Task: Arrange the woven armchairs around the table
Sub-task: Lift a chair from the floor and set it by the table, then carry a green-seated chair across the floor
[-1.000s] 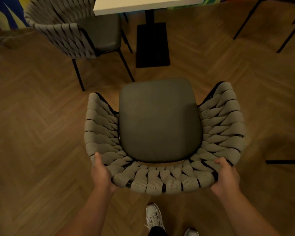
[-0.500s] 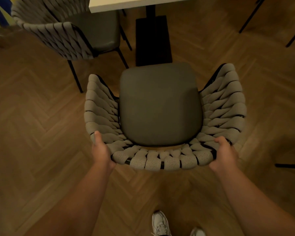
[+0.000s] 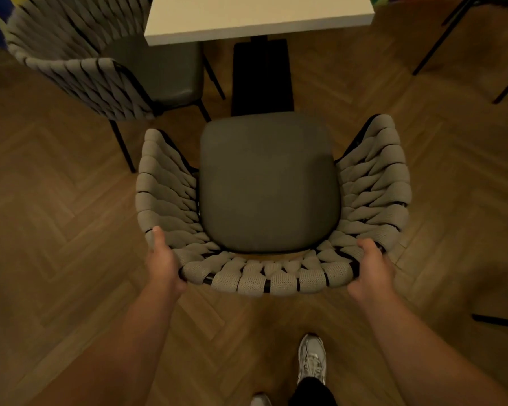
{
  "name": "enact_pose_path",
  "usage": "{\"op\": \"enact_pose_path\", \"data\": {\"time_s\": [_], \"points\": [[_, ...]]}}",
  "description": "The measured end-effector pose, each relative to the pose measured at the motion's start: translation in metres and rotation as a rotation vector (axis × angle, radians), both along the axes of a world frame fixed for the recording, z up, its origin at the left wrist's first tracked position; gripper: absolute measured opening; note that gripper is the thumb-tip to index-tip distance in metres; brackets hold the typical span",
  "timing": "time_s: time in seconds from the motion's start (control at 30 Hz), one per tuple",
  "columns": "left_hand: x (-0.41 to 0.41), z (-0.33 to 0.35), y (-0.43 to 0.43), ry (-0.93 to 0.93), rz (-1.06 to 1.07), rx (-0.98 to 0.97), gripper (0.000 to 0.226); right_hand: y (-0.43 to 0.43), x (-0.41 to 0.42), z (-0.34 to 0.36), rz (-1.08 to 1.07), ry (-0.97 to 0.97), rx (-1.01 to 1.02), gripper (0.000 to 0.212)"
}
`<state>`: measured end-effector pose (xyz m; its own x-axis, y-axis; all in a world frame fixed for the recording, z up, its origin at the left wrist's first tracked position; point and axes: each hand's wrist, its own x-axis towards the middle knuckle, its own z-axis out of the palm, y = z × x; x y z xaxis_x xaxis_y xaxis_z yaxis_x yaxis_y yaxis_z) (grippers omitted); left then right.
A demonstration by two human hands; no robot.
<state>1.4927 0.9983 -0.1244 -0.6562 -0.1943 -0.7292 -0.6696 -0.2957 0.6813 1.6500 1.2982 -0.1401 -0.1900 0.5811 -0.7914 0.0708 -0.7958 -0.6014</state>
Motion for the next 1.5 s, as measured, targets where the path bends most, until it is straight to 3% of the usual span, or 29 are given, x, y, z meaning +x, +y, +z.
{"op": "enact_pose_path", "data": {"time_s": [0.2,0.3,0.53,0.77,0.9,1.03,1.17,1.33,1.5], "points": [[-0.008,0.02,-0.009,-0.097,-0.159,0.033,0.069,-0.007,0.001,0.018,0.085,-0.002,0.0,0.06],[0.004,0.052,-0.006,-0.122,-0.289,-0.003,0.057,-0.023,0.015,0.044,0.127,0.01,0.002,0.05],[0.045,0.127,-0.05,-0.091,-0.657,-0.026,0.055,-0.091,0.092,0.133,0.264,0.037,-0.034,0.048],[0.094,0.18,-0.045,-0.028,-1.294,-0.24,0.02,-0.163,0.201,0.184,0.336,-0.164,0.056,0.04],[0.135,0.185,-0.021,0.115,-1.66,-0.412,0.014,-0.197,0.272,0.191,0.43,-0.345,0.124,0.037],[0.174,0.17,0.004,0.3,-2.108,-0.524,0.027,-0.222,0.341,0.195,0.539,-0.548,0.195,0.039],[0.213,0.156,0.029,0.399,-2.432,-0.609,0.035,-0.248,0.406,0.194,0.597,-0.615,0.13,0.042],[0.268,0.15,0.059,0.472,-2.617,-0.68,0.038,-0.259,0.469,0.194,0.558,-0.622,0.112,0.04],[0.324,0.152,0.093,0.463,-2.63,-0.673,0.036,-0.248,0.52,0.19,0.552,-0.597,0.113,0.035]]}}
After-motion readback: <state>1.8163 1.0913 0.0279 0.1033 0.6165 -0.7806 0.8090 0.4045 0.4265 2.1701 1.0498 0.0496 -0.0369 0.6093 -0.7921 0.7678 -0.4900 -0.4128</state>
